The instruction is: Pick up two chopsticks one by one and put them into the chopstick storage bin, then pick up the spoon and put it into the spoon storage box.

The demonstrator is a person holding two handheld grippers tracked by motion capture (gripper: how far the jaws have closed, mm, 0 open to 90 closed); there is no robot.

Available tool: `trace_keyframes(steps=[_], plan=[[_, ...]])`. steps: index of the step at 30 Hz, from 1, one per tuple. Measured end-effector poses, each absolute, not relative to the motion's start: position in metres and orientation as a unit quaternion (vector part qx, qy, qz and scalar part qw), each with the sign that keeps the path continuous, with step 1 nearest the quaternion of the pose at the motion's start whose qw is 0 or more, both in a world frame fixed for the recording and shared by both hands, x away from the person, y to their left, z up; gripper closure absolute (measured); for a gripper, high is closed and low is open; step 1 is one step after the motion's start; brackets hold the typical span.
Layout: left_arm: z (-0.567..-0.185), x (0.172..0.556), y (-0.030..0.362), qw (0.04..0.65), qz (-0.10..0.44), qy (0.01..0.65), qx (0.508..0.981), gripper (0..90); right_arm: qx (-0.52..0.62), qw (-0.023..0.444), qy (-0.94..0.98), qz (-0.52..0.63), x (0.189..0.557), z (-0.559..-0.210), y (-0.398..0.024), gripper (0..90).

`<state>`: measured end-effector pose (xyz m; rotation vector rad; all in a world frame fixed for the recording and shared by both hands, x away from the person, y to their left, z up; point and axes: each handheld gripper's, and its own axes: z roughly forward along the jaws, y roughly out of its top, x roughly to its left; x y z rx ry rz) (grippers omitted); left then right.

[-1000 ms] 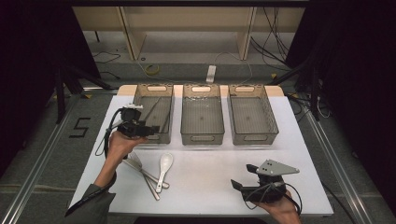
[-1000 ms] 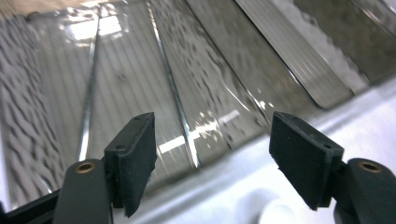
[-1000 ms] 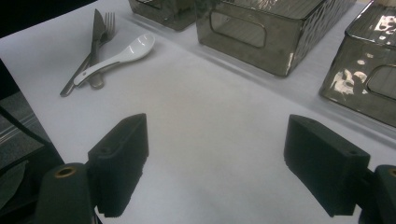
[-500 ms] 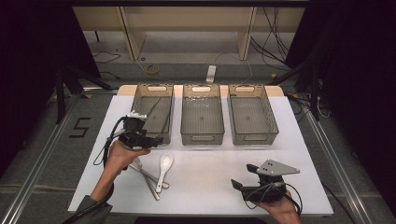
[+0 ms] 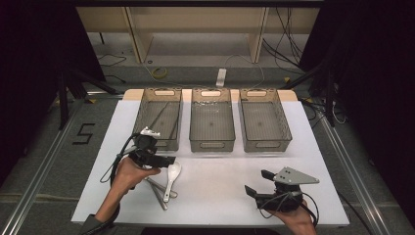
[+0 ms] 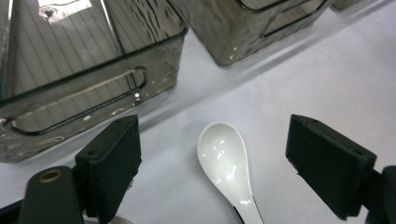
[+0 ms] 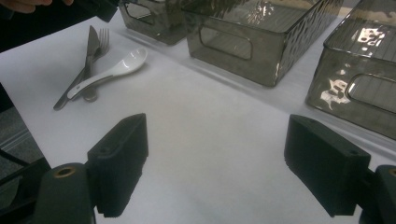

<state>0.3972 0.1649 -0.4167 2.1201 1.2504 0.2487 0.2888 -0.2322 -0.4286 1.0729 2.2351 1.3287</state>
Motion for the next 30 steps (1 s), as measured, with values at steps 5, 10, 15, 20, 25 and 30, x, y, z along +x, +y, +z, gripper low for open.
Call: trace_keyframes(steps=[5,10,15,20,25,30], plan=[[-0.421,0.391,0.158,0.314,0.085,0.472,0.819,17.7,0.38,0.168,0.777,0.473,0.289,-0.429,-0.235,22.7],[-0.424,0.383,0.154,0.308,0.082,0.468,0.825,17.8,0.38,0.171,0.772,0.48,0.289,-0.428,-0.237,22.7],[-0.429,0.378,0.154,0.298,0.08,0.478,0.823,17.7,0.38,0.175,0.767,0.486,0.288,-0.428,-0.235,22.7],[-0.432,0.374,0.154,0.292,0.073,0.484,0.822,17.7,0.378,0.177,0.765,0.49,0.287,-0.428,-0.233,22.7],[-0.437,0.37,0.151,0.283,0.064,0.48,0.828,17.7,0.377,0.179,0.765,0.49,0.287,-0.429,-0.232,22.7],[-0.441,0.367,0.151,0.275,0.061,0.483,0.829,17.7,0.376,0.182,0.765,0.49,0.287,-0.429,-0.231,22.7]])
